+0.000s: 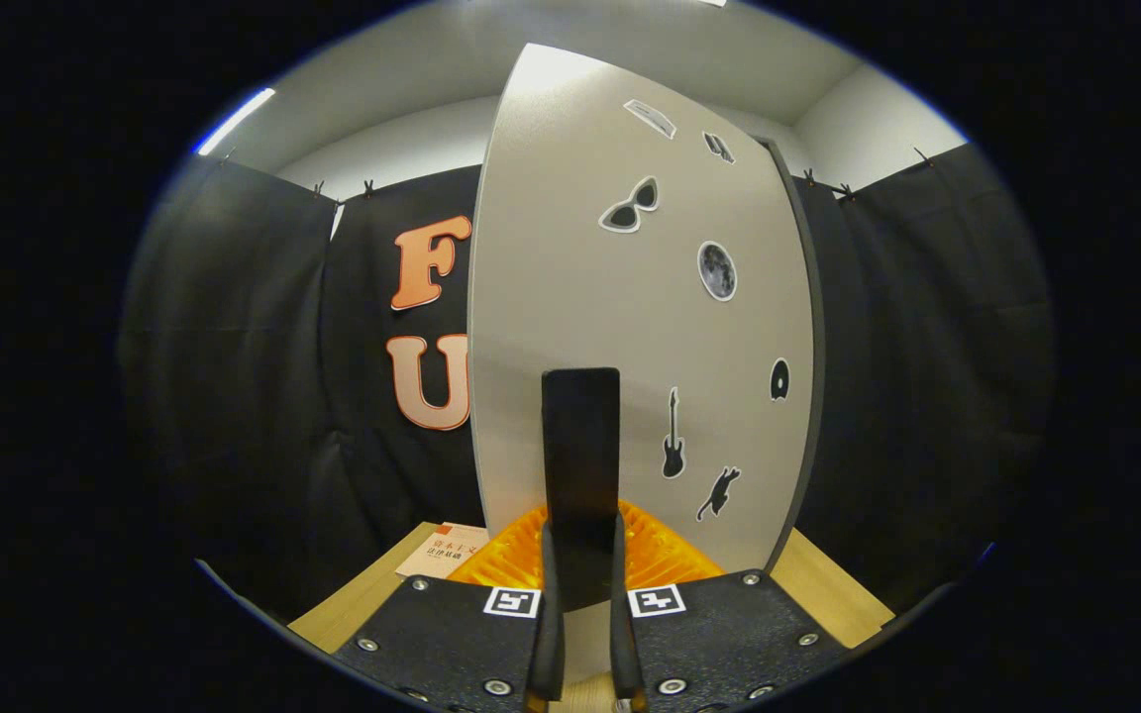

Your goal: Open the shoe cabinet door, grab the shoes and put them into the shoe cabinet, then close the shoe cabinet door.

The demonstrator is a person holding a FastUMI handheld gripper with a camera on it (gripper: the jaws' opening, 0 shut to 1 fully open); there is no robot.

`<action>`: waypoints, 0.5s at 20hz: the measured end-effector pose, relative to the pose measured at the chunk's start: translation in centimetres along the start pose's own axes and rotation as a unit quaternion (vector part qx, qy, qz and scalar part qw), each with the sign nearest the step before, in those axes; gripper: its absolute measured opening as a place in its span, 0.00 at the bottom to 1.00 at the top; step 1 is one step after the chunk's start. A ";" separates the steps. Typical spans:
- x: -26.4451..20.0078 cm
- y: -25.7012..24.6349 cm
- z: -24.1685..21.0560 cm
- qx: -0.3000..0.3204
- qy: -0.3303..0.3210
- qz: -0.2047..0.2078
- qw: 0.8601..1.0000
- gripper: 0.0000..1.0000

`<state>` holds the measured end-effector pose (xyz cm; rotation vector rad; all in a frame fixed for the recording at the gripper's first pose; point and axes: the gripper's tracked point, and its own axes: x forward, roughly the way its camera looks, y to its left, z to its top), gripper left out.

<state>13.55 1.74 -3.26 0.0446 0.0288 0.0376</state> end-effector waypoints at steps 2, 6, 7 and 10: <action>-1.1 -1.0 -0.1 0.012 -0.002 0.012 1.000 0.18; -3.1 -3.4 -0.2 0.010 -0.006 0.038 0.999 0.18; -3.7 -4.2 -0.1 0.012 -0.008 0.044 0.999 0.18; -5.0 -6.8 0.1 0.027 -0.015 0.058 0.998 0.18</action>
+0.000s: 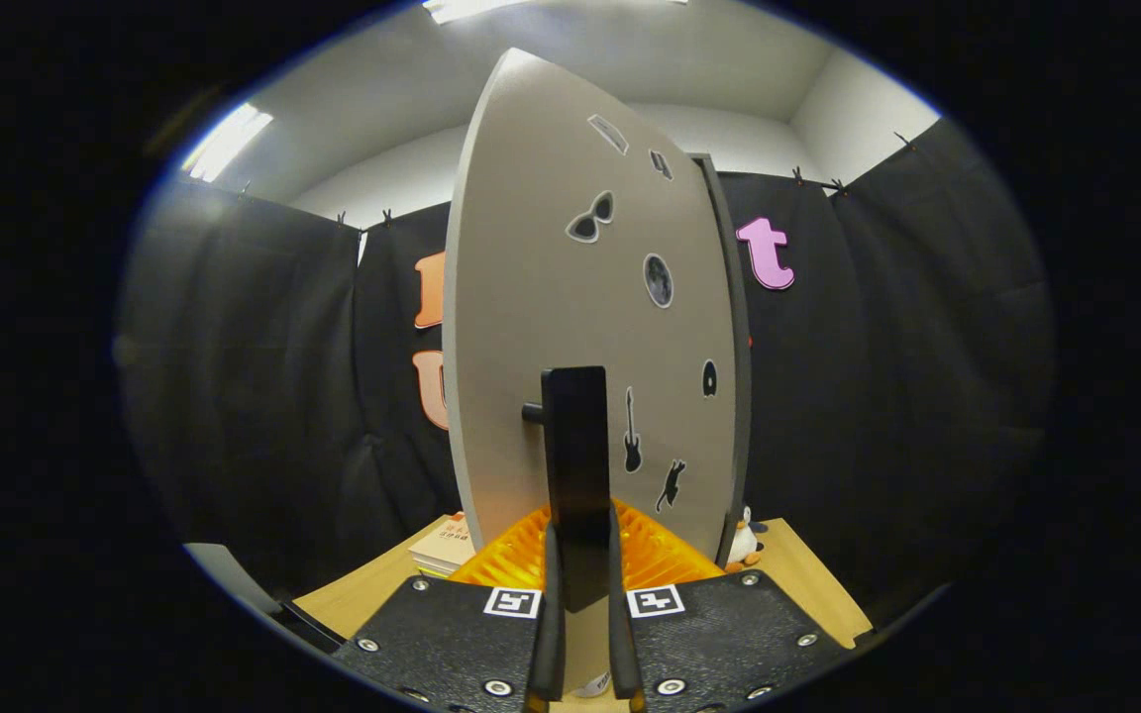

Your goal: Open the shoe cabinet door, grab the shoes and put them into the shoe cabinet, then close the shoe cabinet door.

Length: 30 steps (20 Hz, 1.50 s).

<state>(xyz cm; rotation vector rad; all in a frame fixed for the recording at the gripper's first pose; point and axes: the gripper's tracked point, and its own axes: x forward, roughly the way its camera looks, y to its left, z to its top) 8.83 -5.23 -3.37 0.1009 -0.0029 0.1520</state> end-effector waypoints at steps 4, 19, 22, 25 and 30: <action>-1.3 -2.6 -0.1 -0.007 -0.001 0.011 1.000 0.17; -3.4 -13.1 -0.2 0.002 0.010 -0.065 0.998 0.06; -3.6 -13.0 -0.3 0.002 0.015 -0.068 0.998 0.06; -4.2 -13.5 0.6 -0.014 0.004 -0.090 0.996 0.07; -6.4 -13.6 2.2 0.004 -0.028 -0.125 0.992 0.07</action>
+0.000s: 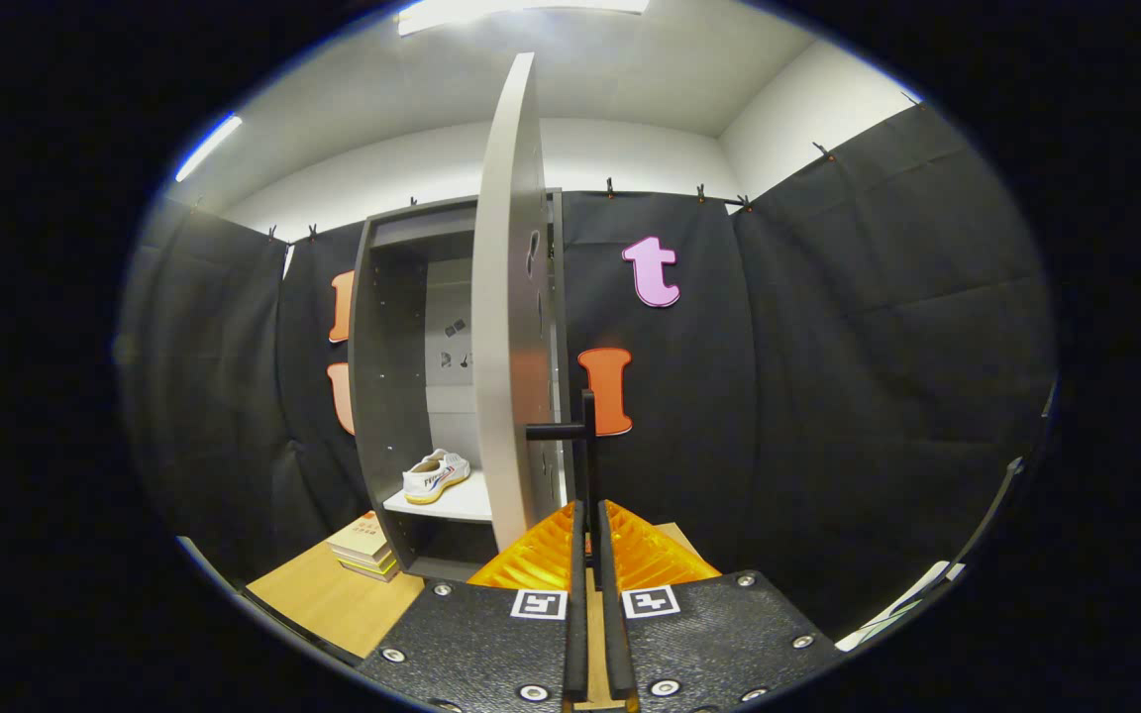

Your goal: Open the shoe cabinet door, grab the shoes and put them into the shoe cabinet, then close the shoe cabinet door.

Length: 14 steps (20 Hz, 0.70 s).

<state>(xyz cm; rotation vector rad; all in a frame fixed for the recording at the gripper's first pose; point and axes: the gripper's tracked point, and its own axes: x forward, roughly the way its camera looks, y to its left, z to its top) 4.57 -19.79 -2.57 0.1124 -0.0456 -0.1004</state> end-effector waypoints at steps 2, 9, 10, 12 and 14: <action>-1.6 0.8 0.2 0.017 -0.005 -0.011 1.000 0.06; -3.2 4.4 -2.7 0.018 -0.003 -0.062 0.998 0.16; -3.3 5.3 -3.3 0.022 0.003 -0.061 0.998 0.19; -3.4 7.8 -4.8 0.037 0.017 -0.045 0.998 0.29; -3.5 10.6 -6.3 0.062 0.033 -0.013 0.997 0.39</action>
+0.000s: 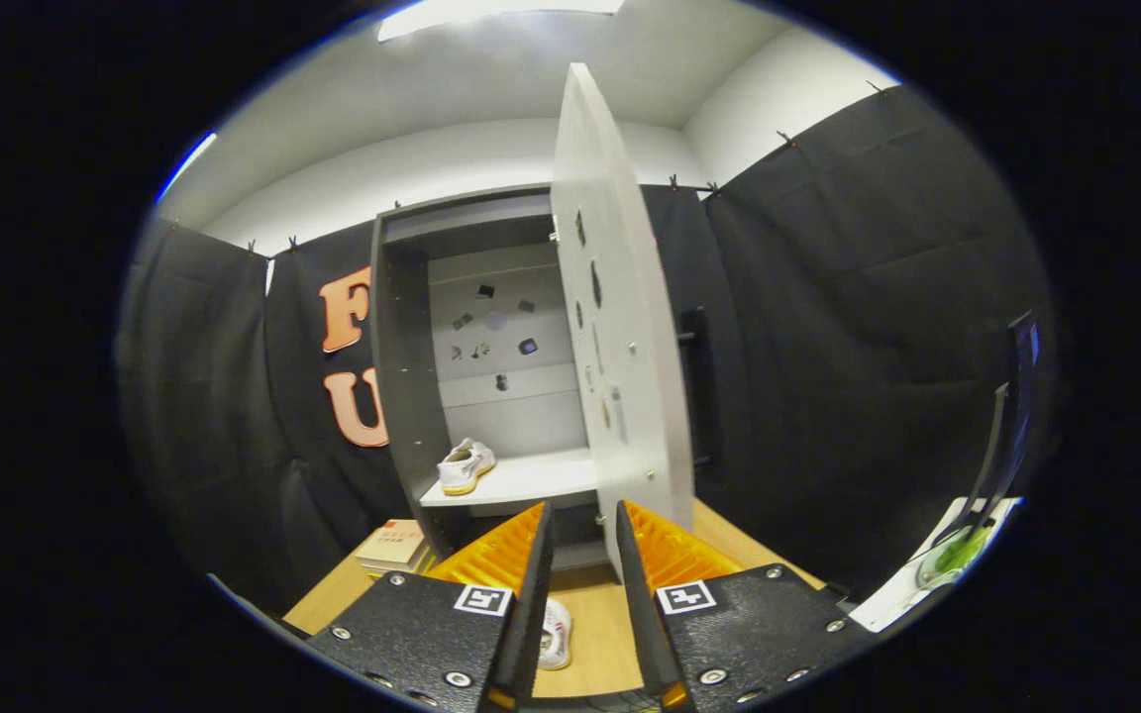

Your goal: Open the shoe cabinet door, grab the shoes and put them into the shoe cabinet, then close the shoe cabinet door.

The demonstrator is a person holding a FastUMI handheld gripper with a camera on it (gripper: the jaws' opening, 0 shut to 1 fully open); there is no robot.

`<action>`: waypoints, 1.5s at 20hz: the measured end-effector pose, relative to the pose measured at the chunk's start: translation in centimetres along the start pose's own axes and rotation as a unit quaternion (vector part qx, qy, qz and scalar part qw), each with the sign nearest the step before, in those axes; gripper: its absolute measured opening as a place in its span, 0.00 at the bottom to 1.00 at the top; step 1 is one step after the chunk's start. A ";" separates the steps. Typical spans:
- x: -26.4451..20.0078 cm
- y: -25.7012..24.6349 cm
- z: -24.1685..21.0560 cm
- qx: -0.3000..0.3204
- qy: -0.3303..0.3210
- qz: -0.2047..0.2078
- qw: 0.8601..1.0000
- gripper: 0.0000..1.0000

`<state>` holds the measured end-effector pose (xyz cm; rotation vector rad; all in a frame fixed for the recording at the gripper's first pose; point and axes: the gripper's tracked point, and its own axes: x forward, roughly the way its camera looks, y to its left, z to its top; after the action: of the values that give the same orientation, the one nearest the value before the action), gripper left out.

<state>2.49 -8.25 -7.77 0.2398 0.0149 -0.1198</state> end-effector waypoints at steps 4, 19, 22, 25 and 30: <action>1.3 1.8 -4.7 0.001 0.045 0.010 0.999 0.54; 11.0 3.9 -26.5 0.022 0.218 0.046 0.975 0.58; 13.1 4.1 -31.4 0.015 0.246 0.054 0.968 0.59; 15.2 4.1 -35.1 0.014 0.265 0.058 0.963 0.59; 17.6 4.9 -40.5 0.018 0.296 0.066 0.953 0.57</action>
<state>20.51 4.07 -46.48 0.3050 0.5948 0.0897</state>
